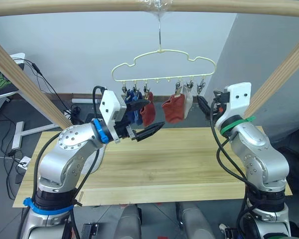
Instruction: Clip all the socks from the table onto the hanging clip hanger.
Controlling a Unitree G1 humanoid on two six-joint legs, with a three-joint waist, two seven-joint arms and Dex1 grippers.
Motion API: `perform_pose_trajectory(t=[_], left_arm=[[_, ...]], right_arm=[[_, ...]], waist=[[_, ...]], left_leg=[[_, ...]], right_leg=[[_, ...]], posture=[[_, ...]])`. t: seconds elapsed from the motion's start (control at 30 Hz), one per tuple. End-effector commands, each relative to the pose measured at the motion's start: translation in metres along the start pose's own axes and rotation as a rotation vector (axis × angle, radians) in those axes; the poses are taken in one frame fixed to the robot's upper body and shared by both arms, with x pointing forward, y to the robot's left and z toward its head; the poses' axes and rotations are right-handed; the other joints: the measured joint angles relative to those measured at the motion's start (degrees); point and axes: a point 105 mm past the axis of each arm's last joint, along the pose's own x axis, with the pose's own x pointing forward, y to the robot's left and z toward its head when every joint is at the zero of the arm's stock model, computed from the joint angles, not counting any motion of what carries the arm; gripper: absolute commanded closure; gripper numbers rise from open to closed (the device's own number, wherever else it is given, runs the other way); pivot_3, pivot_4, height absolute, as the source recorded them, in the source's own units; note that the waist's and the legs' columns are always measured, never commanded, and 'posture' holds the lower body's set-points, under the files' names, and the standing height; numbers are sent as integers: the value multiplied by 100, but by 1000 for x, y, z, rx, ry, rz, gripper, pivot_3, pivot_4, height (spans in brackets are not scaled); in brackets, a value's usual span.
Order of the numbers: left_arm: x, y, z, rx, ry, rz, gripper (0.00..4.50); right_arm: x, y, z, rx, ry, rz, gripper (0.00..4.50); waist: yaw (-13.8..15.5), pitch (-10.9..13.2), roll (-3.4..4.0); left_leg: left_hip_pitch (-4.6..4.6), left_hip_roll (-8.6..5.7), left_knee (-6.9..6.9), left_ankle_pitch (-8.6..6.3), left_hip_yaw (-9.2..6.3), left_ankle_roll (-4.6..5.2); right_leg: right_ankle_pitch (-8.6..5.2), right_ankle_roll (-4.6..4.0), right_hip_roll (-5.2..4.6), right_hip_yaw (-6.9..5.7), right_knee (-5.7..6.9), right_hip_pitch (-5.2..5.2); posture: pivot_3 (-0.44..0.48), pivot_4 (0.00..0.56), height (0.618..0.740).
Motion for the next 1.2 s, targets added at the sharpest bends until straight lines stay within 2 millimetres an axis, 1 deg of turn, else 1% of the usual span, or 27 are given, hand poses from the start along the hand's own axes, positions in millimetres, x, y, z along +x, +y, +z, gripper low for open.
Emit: perform_pose_trajectory(t=[0.03,0.1,0.27,0.67,0.77,0.93,1.03,1.2], left_arm=[[2,-3,16,43,-44,8,0],[3,-3,17,43,-50,17,0],[3,-5,18,43,-50,16,0],[8,-4,25,52,-65,19,0],[8,-4,25,51,-67,19,0],[10,-2,29,53,-77,18,0],[12,-1,33,48,-91,11,0],[13,-2,33,42,-99,0,0]], right_arm=[[5,-1,12,-15,-65,-34,2229],[8,-1,9,-6,-61,-42,2229],[16,-4,7,-10,-70,-58,2229],[41,-4,10,-35,-110,-53,2229],[44,-3,11,-34,-116,-48,2229],[49,8,13,-14,-122,-14,2229],[51,9,13,-8,-122,-8,2229],[53,10,12,-11,-123,-2,2229]], waist=[[12,0,0],[18,0,0],[32,0,0],[63,0,0],[64,0,0],[70,0,0],[82,1,1],[87,0,1]], left_leg=[[0,0,0,0,0,0],[-1,0,0,0,-1,0],[-1,0,-1,0,-1,0],[0,0,0,0,-1,0],[0,0,1,0,0,0],[0,0,1,0,-2,0],[0,0,1,0,-2,0],[0,0,0,0,-2,0]], right_leg=[[0,0,0,0,0,0],[1,1,0,0,0,0],[1,0,0,0,0,0],[8,-9,0,-1,3,0],[9,-10,0,0,4,0],[10,-12,0,-1,6,0],[10,-11,0,-1,6,1],[12,-16,0,-2,6,1]], posture=[[53,262,740],[67,259,740],[67,259,740],[85,258,740],[85,258,740],[90,260,740],[92,261,740],[94,260,740]])
